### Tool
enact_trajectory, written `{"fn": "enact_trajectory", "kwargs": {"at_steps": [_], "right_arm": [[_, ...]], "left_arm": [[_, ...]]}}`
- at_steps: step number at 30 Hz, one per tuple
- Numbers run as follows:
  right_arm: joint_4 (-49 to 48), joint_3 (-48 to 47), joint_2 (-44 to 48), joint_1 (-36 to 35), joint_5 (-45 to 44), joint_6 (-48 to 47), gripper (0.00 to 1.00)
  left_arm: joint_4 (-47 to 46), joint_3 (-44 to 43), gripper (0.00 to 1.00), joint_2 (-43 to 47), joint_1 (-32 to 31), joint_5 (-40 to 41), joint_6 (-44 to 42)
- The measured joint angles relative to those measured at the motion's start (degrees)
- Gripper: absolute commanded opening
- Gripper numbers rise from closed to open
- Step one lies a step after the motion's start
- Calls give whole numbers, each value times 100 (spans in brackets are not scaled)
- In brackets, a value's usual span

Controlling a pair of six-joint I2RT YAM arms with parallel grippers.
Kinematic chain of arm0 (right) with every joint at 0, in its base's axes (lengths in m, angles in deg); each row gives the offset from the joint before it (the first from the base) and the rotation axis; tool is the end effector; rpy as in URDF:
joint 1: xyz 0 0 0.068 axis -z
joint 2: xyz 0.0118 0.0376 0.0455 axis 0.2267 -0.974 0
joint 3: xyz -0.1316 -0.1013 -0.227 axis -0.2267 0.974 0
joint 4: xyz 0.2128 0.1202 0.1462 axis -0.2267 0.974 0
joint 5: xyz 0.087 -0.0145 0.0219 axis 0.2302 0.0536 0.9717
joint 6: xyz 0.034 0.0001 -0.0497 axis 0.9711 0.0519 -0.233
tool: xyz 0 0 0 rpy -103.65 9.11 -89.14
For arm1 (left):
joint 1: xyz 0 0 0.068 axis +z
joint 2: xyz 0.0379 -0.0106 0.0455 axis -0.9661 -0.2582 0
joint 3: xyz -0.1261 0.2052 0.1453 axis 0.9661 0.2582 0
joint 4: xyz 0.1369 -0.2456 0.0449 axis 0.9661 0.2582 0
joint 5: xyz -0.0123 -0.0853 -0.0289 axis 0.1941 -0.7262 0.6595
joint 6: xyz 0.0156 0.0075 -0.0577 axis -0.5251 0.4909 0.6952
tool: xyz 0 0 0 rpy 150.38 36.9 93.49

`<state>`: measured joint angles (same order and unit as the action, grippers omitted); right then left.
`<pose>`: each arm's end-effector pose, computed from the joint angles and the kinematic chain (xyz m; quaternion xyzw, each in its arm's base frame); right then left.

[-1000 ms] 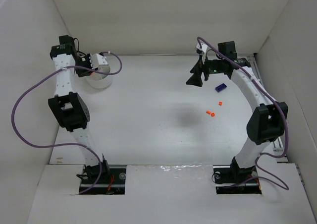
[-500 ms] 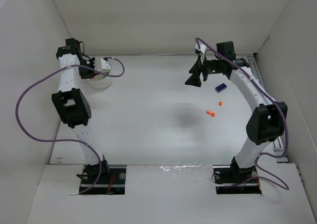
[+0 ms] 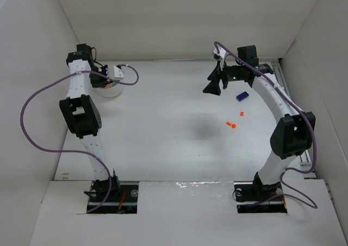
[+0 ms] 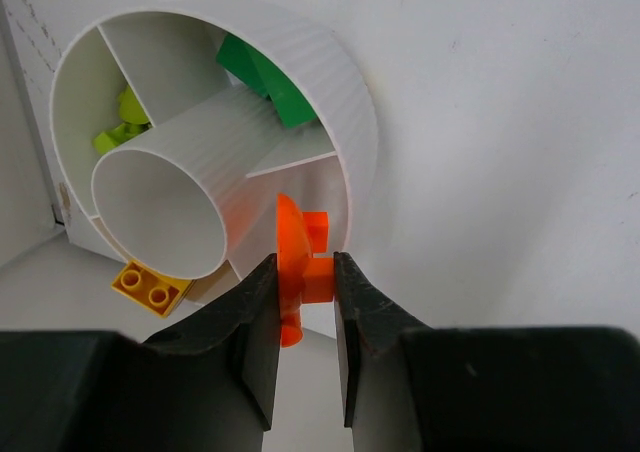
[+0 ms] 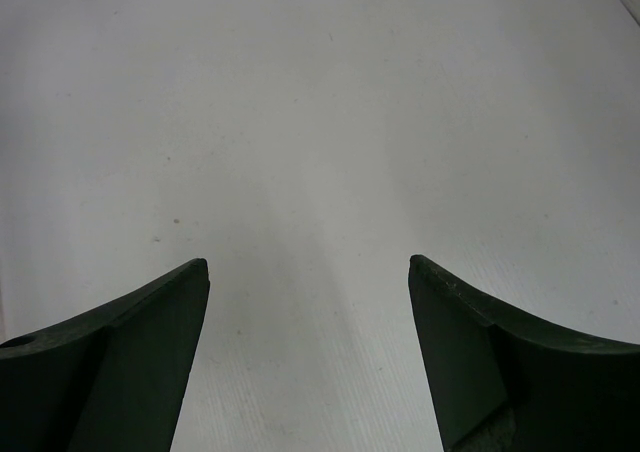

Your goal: Sort the legos into containers by color

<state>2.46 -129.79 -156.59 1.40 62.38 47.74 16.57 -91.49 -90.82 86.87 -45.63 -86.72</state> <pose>0.4019 0.1195 0.3378 -0.4612 0.7029 0.3423 0.4195 0.4832 0.0832 0.2864 0.6770 0.6758 0.0595 0.2853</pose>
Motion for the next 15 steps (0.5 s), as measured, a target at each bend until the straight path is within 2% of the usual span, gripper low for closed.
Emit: {"fn": "enact_trajectory", "kwargs": {"at_steps": [15], "right_arm": [[0, 0, -146, 0, -63, 2, 85]], "left_arm": [[-26, 0, 6, -214, -63, 4, -2]]}}
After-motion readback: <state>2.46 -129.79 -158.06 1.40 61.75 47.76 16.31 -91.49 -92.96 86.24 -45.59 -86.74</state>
